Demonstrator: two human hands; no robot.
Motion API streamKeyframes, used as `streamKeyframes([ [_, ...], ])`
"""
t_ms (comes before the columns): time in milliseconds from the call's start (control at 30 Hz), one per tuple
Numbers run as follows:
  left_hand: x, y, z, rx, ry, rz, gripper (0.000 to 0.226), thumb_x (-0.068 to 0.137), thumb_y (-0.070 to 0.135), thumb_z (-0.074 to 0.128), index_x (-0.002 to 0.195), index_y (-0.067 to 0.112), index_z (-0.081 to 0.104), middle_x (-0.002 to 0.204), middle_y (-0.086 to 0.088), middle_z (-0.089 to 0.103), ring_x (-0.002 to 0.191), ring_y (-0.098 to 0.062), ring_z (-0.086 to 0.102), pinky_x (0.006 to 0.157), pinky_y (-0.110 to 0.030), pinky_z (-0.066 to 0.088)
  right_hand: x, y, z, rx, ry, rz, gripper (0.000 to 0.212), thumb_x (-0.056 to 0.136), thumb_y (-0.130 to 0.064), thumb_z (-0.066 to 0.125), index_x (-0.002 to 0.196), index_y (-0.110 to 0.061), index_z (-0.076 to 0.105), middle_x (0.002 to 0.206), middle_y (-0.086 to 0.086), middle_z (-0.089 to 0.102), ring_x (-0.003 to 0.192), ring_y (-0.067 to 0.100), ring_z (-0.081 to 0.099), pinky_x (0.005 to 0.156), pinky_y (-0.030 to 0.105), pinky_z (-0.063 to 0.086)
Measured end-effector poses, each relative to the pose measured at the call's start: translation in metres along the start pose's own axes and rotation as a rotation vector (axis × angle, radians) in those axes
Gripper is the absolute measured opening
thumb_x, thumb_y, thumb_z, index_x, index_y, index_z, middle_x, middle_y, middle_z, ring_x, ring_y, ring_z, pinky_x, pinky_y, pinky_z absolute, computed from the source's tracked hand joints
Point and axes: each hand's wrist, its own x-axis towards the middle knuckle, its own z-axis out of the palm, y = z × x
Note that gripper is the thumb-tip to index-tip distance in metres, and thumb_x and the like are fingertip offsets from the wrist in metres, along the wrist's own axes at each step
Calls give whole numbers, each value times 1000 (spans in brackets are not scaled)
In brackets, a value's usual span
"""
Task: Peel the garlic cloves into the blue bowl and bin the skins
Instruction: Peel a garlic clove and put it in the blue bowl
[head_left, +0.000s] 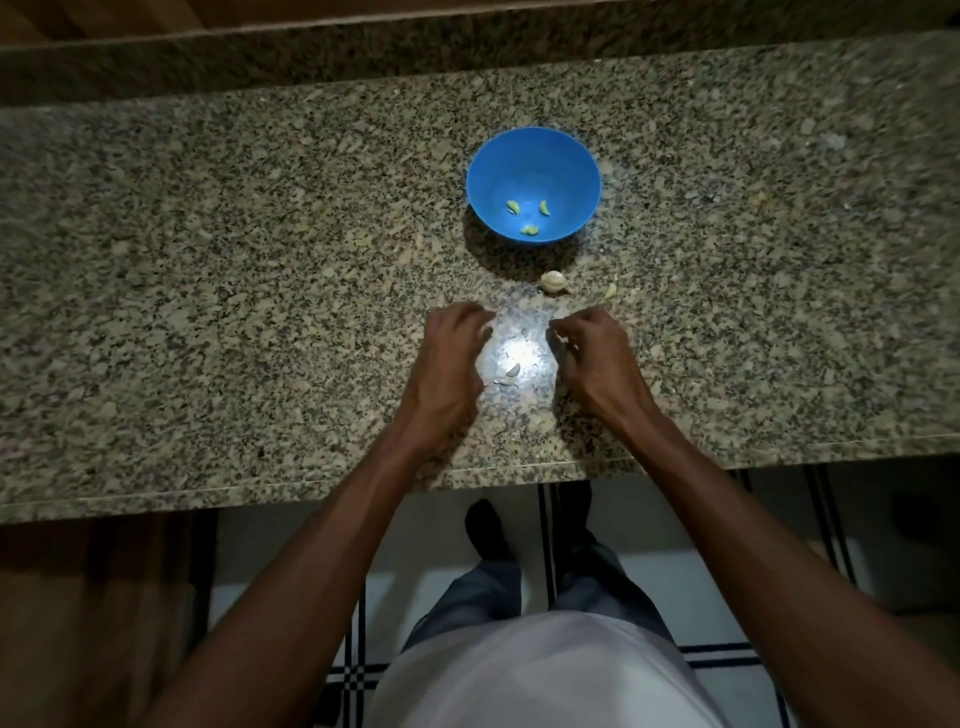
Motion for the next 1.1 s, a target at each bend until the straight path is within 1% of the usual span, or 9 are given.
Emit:
streamKeyframes([
  [133, 25, -12, -7, 117, -63, -121, 76, 79, -17, 54, 150, 8, 46, 153, -13, 41, 139, -32, 32, 116, -41, 39, 10, -5, 17, -113, -53, -43, 18, 86, 8, 61, 97, -3, 69, 108, 14, 54, 102, 34, 51, 77, 42, 51],
  [333, -34, -8, 15, 112, -161, 90, 63, 82, -16, 64, 140, 7, 57, 148, -12, 49, 135, -29, 41, 112, -44, 45, -18, -18, 37, -70, -167, -212, 10, 96, -17, 66, 105, -13, 64, 113, 8, 55, 95, 23, 54, 80, 45, 51],
  [400, -53, -9, 13, 6, -112, 81, 55, 83, -18, 60, 134, 2, 61, 136, -14, 56, 123, -30, 50, 102, -43, 49, -27, -9, 40, -117, -242, -262, 20, 95, -6, 65, 115, -10, 66, 122, 16, 55, 101, 27, 52, 88, 43, 46],
  [467, -61, -11, 5, -34, -15, 5, 50, 87, -17, 56, 133, -1, 62, 132, -15, 58, 121, -29, 51, 106, -24, 43, -33, -2, 34, -83, -220, -210, 25, 96, 1, 63, 116, -13, 69, 127, 22, 55, 111, 37, 53, 99, 46, 49],
  [567, -62, -12, -6, -75, 58, -89, 45, 95, 6, 67, 138, 1, 60, 138, -12, 54, 126, -17, 40, 101, -1, 23, -39, 3, 22, -43, -102, -128, 18, 94, -1, 70, 110, -8, 74, 111, 17, 58, 99, 31, 59, 81, 38, 54],
  [700, -62, -9, 0, -42, -105, -64, 60, 93, 34, 74, 143, 6, 56, 141, -9, 47, 127, -19, 37, 100, -25, 33, -43, -8, 23, -23, -128, -135, 23, 93, -7, 77, 116, -6, 75, 114, 12, 58, 95, 19, 56, 72, 9, 42],
  [833, -57, 6, 8, -36, -74, -45, 46, 95, 22, 73, 137, 7, 62, 131, -7, 52, 120, -20, 41, 97, -31, 44, -47, -17, 40, -109, -117, -163, 12, 95, -6, 73, 104, -9, 78, 102, 8, 56, 87, 23, 57, 62, 27, 43],
  [900, -53, 12, 10, -11, -102, -38, 42, 97, 15, 69, 138, 6, 63, 132, -10, 53, 124, -25, 43, 101, -32, 45, -53, -22, 45, -155, -108, -165, 9, 95, -10, 70, 102, -13, 76, 98, 3, 53, 79, 17, 52, 58, 23, 34],
  [1100, -50, 20, 18, 99, -107, 15, 8, 95, 4, 71, 97, 6, 79, 93, -5, 60, 88, -22, 54, 69, -43, 55, -62, -27, 51, -183, -54, -218, 10, 97, -7, 64, 105, -7, 70, 96, 9, 55, 87, 25, 52, 63, 34, 47],
])
